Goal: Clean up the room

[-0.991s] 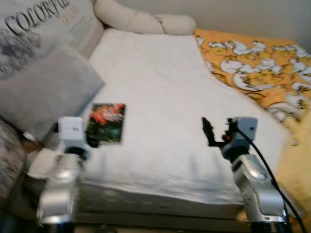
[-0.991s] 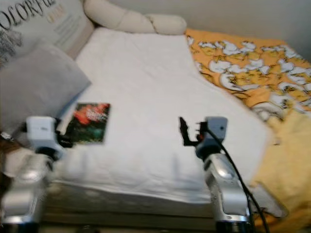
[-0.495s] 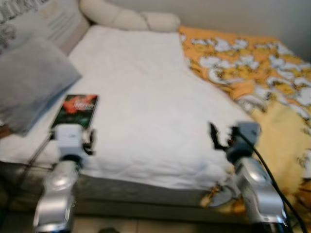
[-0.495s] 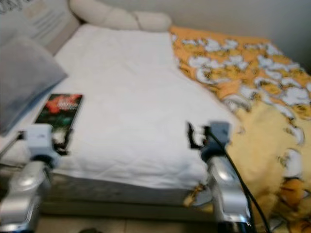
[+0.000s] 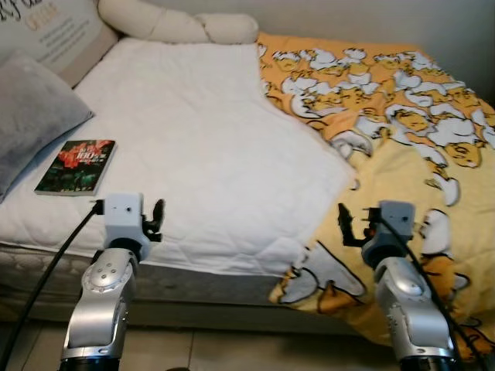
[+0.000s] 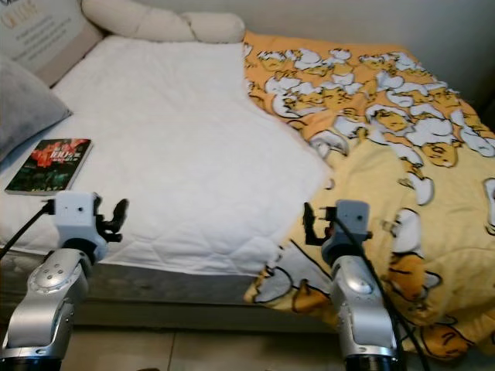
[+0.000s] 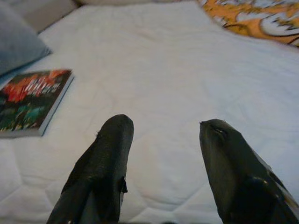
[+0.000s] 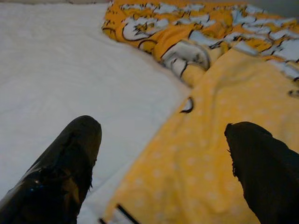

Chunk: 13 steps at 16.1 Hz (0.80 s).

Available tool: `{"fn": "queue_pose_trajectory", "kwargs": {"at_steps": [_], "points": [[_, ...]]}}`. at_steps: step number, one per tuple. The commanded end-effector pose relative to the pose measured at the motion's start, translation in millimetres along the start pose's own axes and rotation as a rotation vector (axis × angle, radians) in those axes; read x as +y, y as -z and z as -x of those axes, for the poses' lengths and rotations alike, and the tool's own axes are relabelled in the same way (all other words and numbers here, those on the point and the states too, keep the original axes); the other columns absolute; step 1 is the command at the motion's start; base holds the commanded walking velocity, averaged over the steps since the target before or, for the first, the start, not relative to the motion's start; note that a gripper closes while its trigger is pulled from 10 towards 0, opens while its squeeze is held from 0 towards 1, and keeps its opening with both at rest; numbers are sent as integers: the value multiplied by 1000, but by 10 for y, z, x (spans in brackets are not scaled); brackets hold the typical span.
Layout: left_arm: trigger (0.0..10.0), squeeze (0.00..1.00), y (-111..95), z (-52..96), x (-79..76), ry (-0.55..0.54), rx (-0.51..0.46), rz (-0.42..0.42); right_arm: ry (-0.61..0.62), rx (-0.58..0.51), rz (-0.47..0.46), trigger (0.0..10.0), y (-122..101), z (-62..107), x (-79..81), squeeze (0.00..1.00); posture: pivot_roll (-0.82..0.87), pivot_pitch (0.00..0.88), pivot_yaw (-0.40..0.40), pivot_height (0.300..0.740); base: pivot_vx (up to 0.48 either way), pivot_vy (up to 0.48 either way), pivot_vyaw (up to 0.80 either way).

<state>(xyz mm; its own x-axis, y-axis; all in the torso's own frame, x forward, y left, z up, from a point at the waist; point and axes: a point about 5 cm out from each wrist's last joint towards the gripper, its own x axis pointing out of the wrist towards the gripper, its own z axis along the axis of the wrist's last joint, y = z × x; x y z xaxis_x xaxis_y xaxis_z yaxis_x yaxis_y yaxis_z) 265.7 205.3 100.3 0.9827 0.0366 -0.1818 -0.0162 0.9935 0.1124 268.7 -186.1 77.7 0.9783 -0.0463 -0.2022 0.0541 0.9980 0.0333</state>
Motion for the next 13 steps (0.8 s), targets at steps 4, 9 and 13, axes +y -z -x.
{"fn": "queue_pose_trajectory", "kwargs": {"at_steps": [4,9,13], "points": [[10000,294,-30,-2,45,-3,-14,-30,-134,15,-7,10000,-10,-27,238,0,37,0,-54,740,0,0,0],[10000,302,-42,-25,41,11,-19,-35,-164,21,-20,10000,-7,-18,263,0,33,0,-47,740,194,0,0],[10000,302,-50,-32,27,19,-20,-40,-160,45,-36,10000,19,-16,264,0,35,0,-44,740,256,0,-200]]}}
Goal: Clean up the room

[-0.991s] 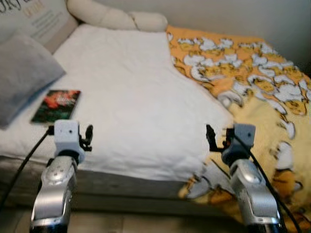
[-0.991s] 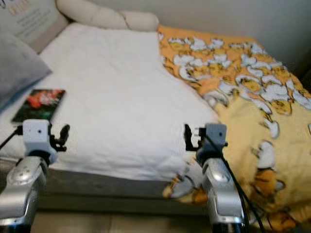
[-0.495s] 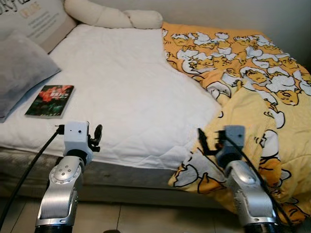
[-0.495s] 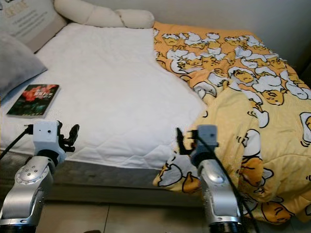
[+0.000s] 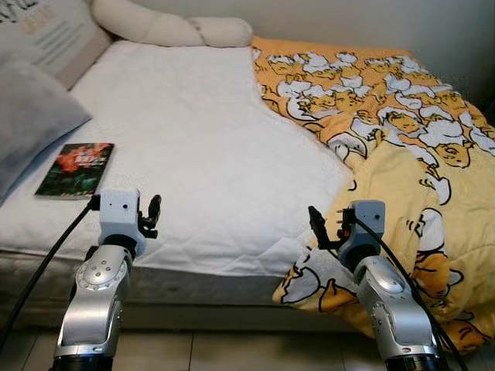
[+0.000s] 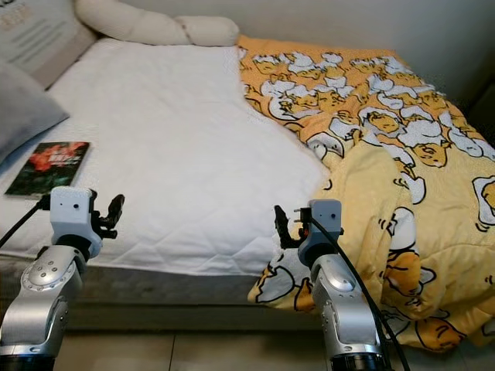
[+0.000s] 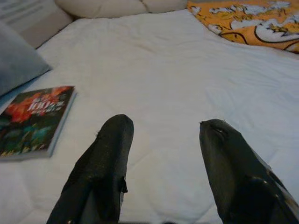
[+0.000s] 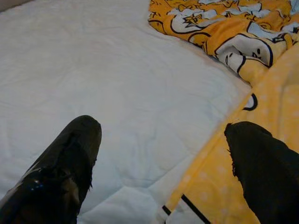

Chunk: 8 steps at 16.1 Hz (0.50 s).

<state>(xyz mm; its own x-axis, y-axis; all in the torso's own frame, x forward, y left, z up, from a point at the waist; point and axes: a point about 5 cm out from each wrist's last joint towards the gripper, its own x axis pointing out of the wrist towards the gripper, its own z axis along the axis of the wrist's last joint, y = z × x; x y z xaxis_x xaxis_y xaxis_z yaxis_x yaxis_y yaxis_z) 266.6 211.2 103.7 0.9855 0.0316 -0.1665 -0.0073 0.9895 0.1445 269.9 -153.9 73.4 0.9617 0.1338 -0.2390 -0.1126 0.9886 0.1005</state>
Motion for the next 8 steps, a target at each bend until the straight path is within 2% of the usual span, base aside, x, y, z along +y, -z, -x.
{"fn": "queue_pose_trajectory", "kwargs": {"at_steps": [1,2,8], "points": [[10000,302,-25,-30,-39,19,-5,-8,27,-1,0,10000,-30,-3,-67,0,35,0,-43,740,259,0,-800],[10000,302,-27,-31,-40,20,-6,-9,34,0,4,10000,-26,-2,-76,0,35,0,-43,740,259,0,-463],[10000,298,-20,-23,-50,25,-3,-11,26,-6,18,10000,-35,6,-76,0,33,0,-46,740,261,0,0]]}}
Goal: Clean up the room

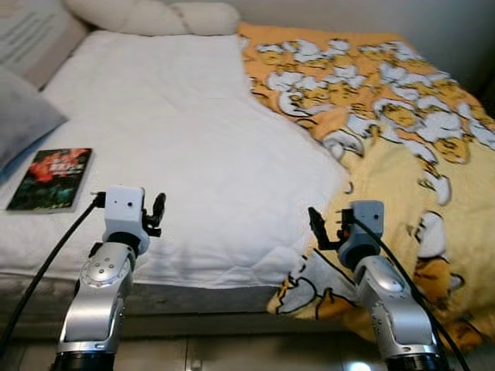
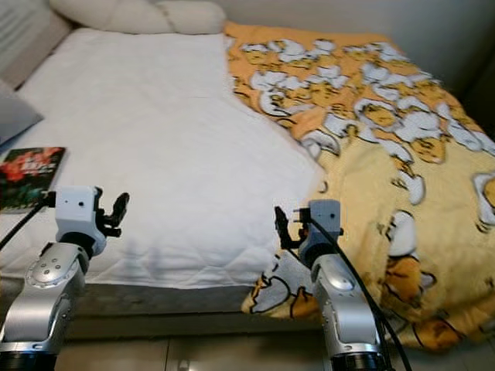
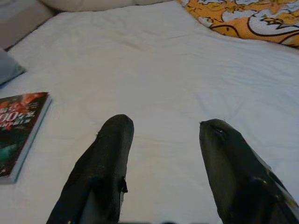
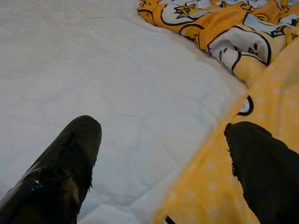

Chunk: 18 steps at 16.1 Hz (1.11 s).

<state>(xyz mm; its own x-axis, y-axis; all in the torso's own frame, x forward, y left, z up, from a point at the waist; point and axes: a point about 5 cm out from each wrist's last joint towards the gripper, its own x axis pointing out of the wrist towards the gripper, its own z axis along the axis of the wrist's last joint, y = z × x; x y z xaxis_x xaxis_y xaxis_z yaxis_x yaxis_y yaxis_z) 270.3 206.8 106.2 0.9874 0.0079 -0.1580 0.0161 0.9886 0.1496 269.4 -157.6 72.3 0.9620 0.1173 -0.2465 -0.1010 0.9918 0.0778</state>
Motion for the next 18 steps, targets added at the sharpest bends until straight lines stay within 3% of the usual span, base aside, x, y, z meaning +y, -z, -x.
{"fn": "queue_pose_trajectory", "kwargs": {"at_steps": [1,9,12,18], "points": [[10000,302,19,9,-12,3,10,-3,8,-7,-1,10000,-39,-1,-43,0,34,0,-47,740,262,0,0],[10000,314,31,30,-34,10,14,-4,-13,18,-9,10000,-23,-8,-31,0,34,0,-56,740,261,0,0],[10000,314,30,34,-44,14,13,-1,-1,25,-8,10000,-17,-16,-45,0,34,0,-59,740,285,0,-800],[10000,310,26,30,-42,17,14,1,-5,18,3,10000,-31,-26,-33,0,35,0,-54,740,289,0,0]]}}
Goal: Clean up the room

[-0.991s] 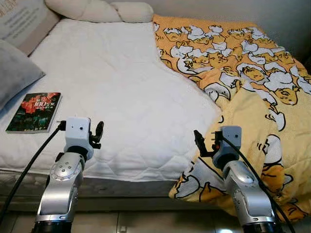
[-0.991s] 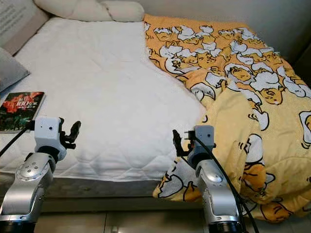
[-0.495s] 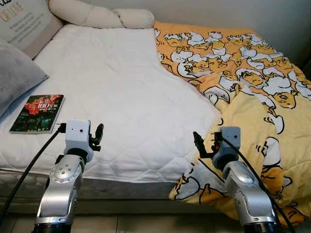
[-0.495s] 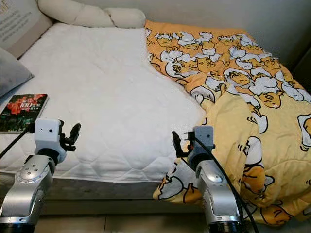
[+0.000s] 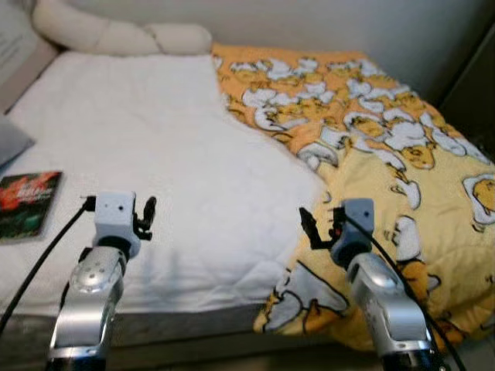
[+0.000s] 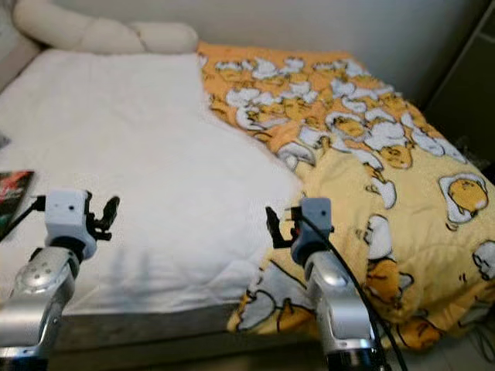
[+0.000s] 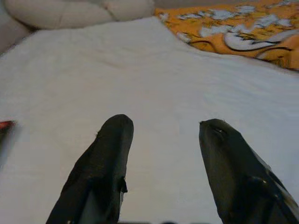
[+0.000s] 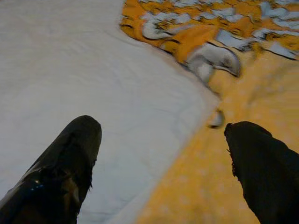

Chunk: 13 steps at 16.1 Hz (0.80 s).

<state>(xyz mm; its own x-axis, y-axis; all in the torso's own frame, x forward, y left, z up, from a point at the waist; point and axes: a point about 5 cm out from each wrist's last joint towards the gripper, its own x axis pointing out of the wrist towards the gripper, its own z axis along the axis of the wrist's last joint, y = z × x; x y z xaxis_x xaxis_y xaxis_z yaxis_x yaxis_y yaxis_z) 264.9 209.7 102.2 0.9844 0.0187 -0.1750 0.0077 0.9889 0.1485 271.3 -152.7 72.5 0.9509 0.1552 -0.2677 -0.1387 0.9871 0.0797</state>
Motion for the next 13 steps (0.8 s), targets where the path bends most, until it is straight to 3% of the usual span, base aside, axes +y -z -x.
{"fn": "queue_pose_trajectory", "kwargs": {"at_steps": [1,3,5,6,10,11,13], "points": [[10000,306,-26,-20,-62,26,-4,-2,27,-5,3,10000,-26,0,-75,0,35,0,-53,740,289,0,0],[10000,306,-29,-23,-62,27,-4,-3,19,-2,45,10000,-29,-8,-71,0,35,0,-52,740,291,0,0],[10000,306,-35,-27,-62,30,-4,-4,17,-3,62,10000,-32,-19,-72,0,35,0,-52,740,289,0,800],[10000,306,-37,-28,-62,31,-5,-5,22,-8,59,10000,-36,-22,-77,0,35,0,-52,740,289,0,800],[10000,278,-7,-26,-99,84,16,-7,26,53,9,10000,34,-36,-145,0,39,0,-58,740,70,0,0],[10000,275,6,-25,-99,99,27,4,33,77,16,10000,58,-46,-167,1000,40,0,-58,740,0,0,0],[10000,275,32,-14,-106,233,48,-70,120,166,47,10000,153,-124,-329,1000,43,0,-60,740,0,0,0]]}}
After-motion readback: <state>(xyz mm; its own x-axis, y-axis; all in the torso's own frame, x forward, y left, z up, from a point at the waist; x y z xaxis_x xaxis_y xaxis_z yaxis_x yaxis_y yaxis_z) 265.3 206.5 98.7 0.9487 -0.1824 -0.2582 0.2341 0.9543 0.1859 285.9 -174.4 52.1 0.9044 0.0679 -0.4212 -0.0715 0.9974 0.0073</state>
